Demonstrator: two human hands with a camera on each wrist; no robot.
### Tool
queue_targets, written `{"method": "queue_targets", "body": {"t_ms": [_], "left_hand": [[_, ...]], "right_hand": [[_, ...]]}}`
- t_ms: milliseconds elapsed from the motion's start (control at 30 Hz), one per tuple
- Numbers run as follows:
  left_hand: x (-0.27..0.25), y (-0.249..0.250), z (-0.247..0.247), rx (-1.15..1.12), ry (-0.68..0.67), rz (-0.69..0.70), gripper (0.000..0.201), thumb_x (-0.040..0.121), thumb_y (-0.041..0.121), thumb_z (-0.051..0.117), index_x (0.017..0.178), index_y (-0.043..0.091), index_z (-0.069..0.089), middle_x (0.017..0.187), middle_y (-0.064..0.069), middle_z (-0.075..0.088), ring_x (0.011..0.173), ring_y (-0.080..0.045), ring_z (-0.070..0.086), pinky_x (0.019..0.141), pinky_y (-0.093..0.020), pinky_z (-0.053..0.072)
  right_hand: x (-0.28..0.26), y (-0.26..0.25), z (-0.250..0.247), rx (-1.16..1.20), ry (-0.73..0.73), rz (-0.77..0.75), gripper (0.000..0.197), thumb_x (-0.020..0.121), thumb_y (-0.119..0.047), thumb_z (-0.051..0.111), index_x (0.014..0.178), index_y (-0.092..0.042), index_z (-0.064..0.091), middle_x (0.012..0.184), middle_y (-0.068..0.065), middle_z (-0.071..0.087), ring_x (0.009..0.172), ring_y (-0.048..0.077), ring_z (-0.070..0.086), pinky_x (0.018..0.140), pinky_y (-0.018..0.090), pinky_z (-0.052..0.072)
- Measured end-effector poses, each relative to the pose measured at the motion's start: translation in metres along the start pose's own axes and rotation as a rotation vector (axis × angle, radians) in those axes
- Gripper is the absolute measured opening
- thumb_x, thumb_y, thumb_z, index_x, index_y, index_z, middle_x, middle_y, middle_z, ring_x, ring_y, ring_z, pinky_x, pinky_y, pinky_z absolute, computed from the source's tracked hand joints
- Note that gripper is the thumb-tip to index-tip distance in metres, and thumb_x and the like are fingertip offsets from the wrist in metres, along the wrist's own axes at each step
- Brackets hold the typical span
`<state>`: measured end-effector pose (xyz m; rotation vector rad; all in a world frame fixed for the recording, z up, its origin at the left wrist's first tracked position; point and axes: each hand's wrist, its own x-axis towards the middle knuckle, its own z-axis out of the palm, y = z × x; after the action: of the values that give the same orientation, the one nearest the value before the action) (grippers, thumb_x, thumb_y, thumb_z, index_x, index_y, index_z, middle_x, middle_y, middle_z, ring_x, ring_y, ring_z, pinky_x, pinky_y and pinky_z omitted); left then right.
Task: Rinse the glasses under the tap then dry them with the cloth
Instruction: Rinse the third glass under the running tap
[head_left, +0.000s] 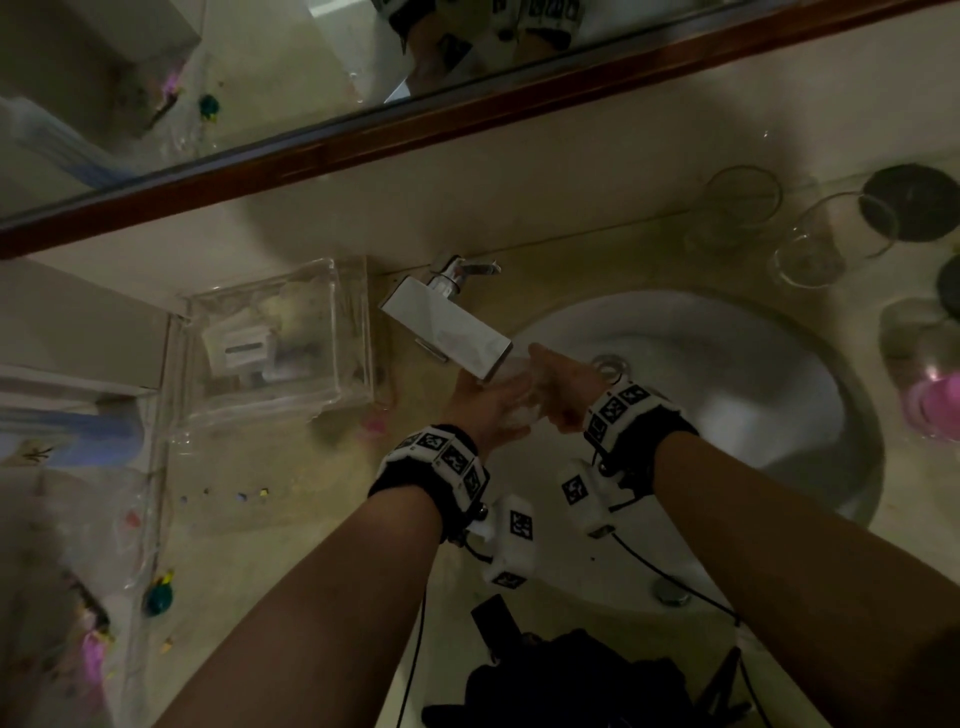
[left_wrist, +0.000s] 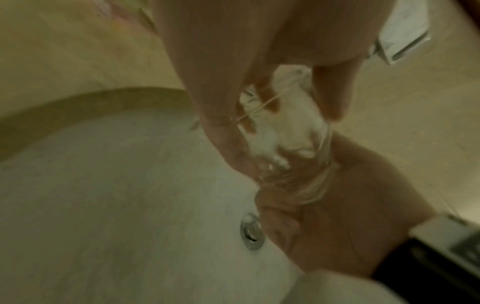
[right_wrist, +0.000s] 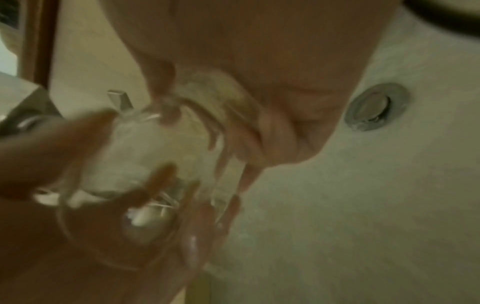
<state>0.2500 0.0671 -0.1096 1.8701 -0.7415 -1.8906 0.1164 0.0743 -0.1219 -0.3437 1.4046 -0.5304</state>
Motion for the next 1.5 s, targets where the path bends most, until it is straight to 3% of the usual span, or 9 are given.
{"method": "queue_targets", "body": {"t_ms": [300,467,600,767,967,1133,1233,1367,1500], "left_hand": [[-0.001,0.006,0.014,-0.048,-0.032,-0.081,0.043,0.089,0.051,0.061,0.118,0.019,0.061,0.113,-0.008,0.068,0.098,-0.025,0.067,0.066,-0.034,0.055],[0.004,0.002,0.02,-0.03,-0.022,0.025,0.019,0.086,0.016,0.07,0.104,0.019,0.065,0.106,-0.009,0.069,0.095,-0.026,0.067,0.071,-0.037,0.054],[-0.001,0.003,0.03,-0.004,-0.024,0.018,0.031,0.088,0.034,0.068,0.112,0.017,0.06,0.117,-0.012,0.065,0.101,-0.027,0.064,0.084,-0.042,0.055],[0.003,-0.001,0.029,-0.056,-0.009,-0.069,0.039,0.094,0.032,0.061,0.129,0.018,0.053,0.124,-0.01,0.059,0.11,-0.028,0.06,0.065,-0.034,0.056],[0.003,-0.002,0.029,-0.051,-0.051,-0.017,0.014,0.094,0.008,0.059,0.105,0.017,0.06,0.105,-0.011,0.063,0.094,-0.028,0.061,0.08,-0.041,0.048],[0.0,-0.004,0.024,-0.081,-0.023,-0.088,0.031,0.096,0.03,0.058,0.124,0.02,0.053,0.123,-0.009,0.06,0.111,-0.029,0.059,0.079,-0.041,0.054],[0.004,-0.005,0.019,-0.121,-0.013,-0.055,0.022,0.095,0.02,0.06,0.116,0.023,0.055,0.121,-0.011,0.061,0.111,-0.035,0.059,0.079,-0.046,0.052],[0.004,-0.007,0.016,-0.099,-0.027,0.002,0.025,0.094,0.005,0.058,0.107,0.026,0.054,0.122,-0.013,0.061,0.108,-0.036,0.06,0.091,-0.054,0.047],[0.001,-0.009,0.018,-0.153,-0.024,-0.025,0.02,0.099,0.02,0.054,0.119,0.021,0.052,0.108,-0.009,0.062,0.097,-0.029,0.062,0.075,-0.041,0.051]], "right_hand": [[0.003,0.003,-0.009,-0.09,0.035,-0.228,0.017,0.095,-0.028,0.047,0.079,-0.025,0.054,0.046,-0.021,0.056,0.055,0.011,0.048,0.054,0.026,0.039],[-0.005,0.003,-0.017,-0.02,0.119,-0.067,0.041,0.09,-0.054,0.05,0.066,-0.02,0.054,0.035,-0.006,0.046,0.046,0.016,0.04,0.049,0.021,0.031],[-0.005,0.006,-0.02,-0.099,0.09,-0.162,0.026,0.097,-0.039,0.046,0.074,-0.027,0.05,0.065,-0.002,0.049,0.054,0.014,0.043,0.052,0.022,0.036],[-0.008,0.005,-0.026,-0.094,0.077,-0.229,0.024,0.096,-0.012,0.046,0.078,-0.029,0.048,0.08,-0.013,0.045,0.065,0.005,0.045,0.042,0.008,0.04],[-0.006,0.01,-0.023,-0.044,0.059,-0.062,0.042,0.092,-0.053,0.047,0.074,-0.017,0.054,0.054,0.002,0.052,0.046,0.016,0.037,0.047,0.021,0.028],[-0.004,0.01,-0.018,-0.047,0.01,-0.216,0.028,0.098,-0.023,0.046,0.122,-0.01,0.05,0.088,-0.002,0.051,0.079,0.02,0.047,0.058,0.024,0.036],[-0.005,0.009,-0.017,-0.125,-0.018,-0.189,0.022,0.1,-0.02,0.042,0.118,-0.011,0.05,0.096,-0.002,0.051,0.072,0.017,0.049,0.053,0.023,0.041],[-0.002,0.006,-0.011,-0.147,0.007,-0.024,0.047,0.093,-0.059,0.039,0.087,-0.016,0.058,0.073,0.003,0.056,0.053,0.018,0.044,0.048,0.023,0.035],[0.004,0.011,-0.014,-0.294,0.0,-0.263,0.022,0.1,-0.02,0.042,0.116,-0.017,0.056,0.125,0.016,0.051,0.071,0.009,0.045,0.062,0.022,0.041]]}}
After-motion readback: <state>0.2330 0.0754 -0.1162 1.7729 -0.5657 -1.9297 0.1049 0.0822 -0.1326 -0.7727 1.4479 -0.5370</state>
